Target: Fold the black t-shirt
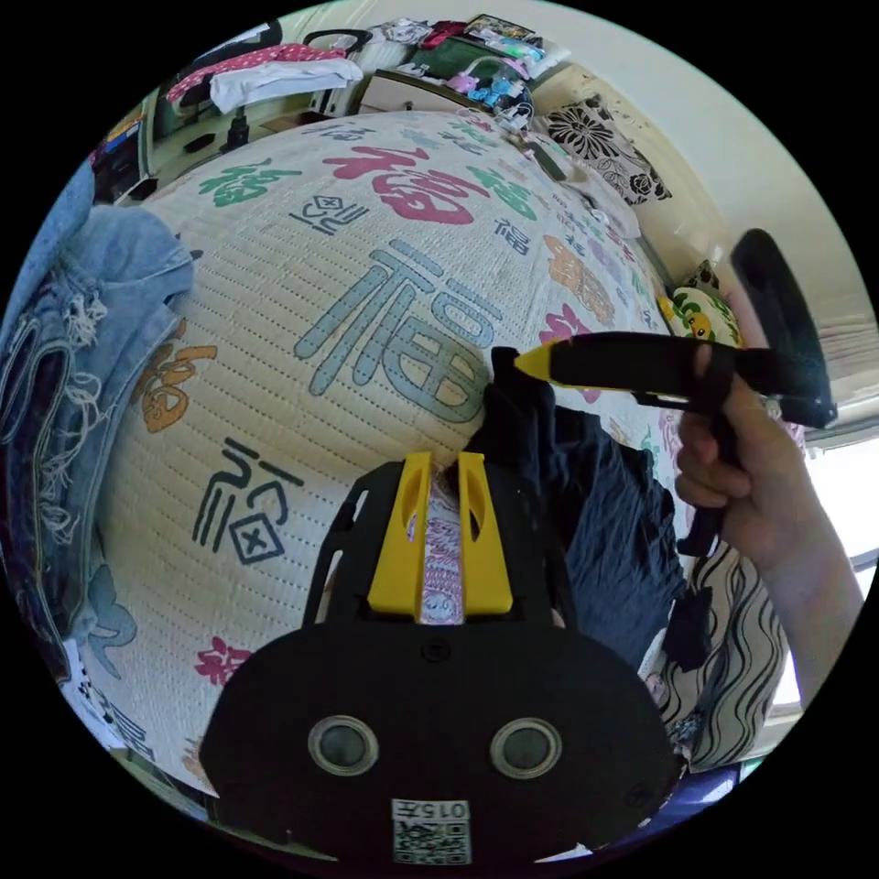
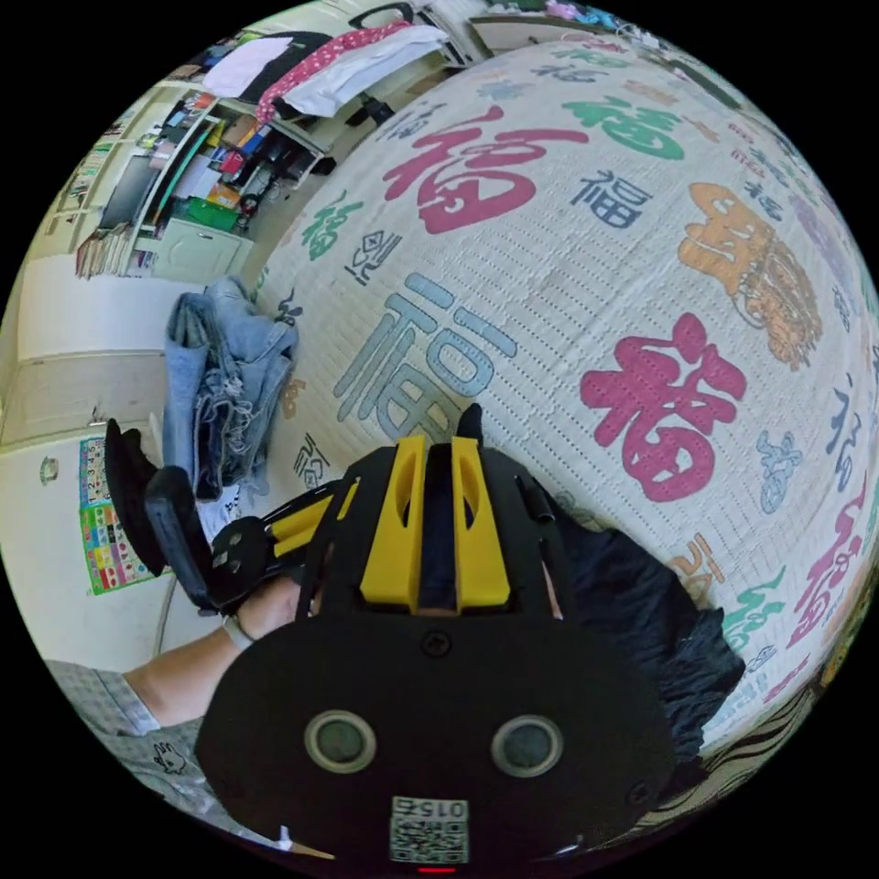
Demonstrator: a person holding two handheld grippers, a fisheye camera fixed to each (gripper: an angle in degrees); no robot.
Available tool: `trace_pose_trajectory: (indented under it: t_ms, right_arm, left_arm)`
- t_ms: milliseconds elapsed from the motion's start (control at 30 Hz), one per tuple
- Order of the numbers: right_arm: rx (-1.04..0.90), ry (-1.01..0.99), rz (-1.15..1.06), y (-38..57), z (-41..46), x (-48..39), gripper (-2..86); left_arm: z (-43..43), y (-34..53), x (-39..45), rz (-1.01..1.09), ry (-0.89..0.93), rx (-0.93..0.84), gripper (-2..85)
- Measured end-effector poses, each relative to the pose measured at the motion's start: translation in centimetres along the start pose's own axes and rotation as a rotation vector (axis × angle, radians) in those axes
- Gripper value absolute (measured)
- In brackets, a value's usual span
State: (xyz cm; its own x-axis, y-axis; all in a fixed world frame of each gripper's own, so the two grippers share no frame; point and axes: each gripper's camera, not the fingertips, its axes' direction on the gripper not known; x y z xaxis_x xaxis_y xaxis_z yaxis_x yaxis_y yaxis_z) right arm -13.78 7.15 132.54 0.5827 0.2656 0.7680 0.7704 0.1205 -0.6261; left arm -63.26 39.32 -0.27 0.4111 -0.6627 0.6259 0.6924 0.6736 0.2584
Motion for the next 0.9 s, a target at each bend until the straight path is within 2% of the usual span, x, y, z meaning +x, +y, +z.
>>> trace_pose_trajectory:
  t_ms: [100,233,367,433,533,667,767,833,900]
  right_arm:
    - [-0.025,0.059,-0.013,-2.5,0.1,-1.6,-0.6]
    - [0.018,0.063,-0.022,-4.3,-1.0,-3.0,-0.9]
    - [0.131,-0.111,-0.033,-6.4,-2.7,-4.2,-0.9]
    - [0.145,-0.126,-0.031,-7.6,-2.7,-4.7,-0.8]
    - [0.065,-0.094,-0.090,-9.1,-1.6,-6.0,-0.2]
    - [-0.089,-0.019,-0.235,-9.6,1.4,-8.5,3.8]
    - [-0.184,0.102,-0.323,-9.6,3.9,-10.1,0.0]
    - [-0.165,0.174,-0.353,-9.5,4.5,-10.5,-0.6]
    - [-0.041,0.161,-0.289,-9.3,3.7,-9.8,-0.8]
  left_arm:
    - [0.2,-0.4,-3.9,-0.018,0.153,-0.063,1.1]
    - [-0.9,-0.4,-8.1,-0.044,0.161,-0.021,-0.5]
    - [-5.3,1.3,-12.8,-0.061,0.101,0.109,-0.9]
    - [-7.0,2.4,-14.7,-0.081,0.064,0.146,-0.9]
    - [-8.6,4.0,-17.1,-0.089,0.038,0.170,-0.9]
    - [-7.4,4.7,-19.4,-0.108,-0.005,0.094,-0.9]
    - [-7.0,4.9,-21.0,-0.140,0.041,0.098,-0.9]
    - [-7.0,4.8,-21.5,-0.133,0.035,0.097,-0.9]
    - [-7.1,4.8,-21.7,-0.111,0.019,0.100,-0.9]
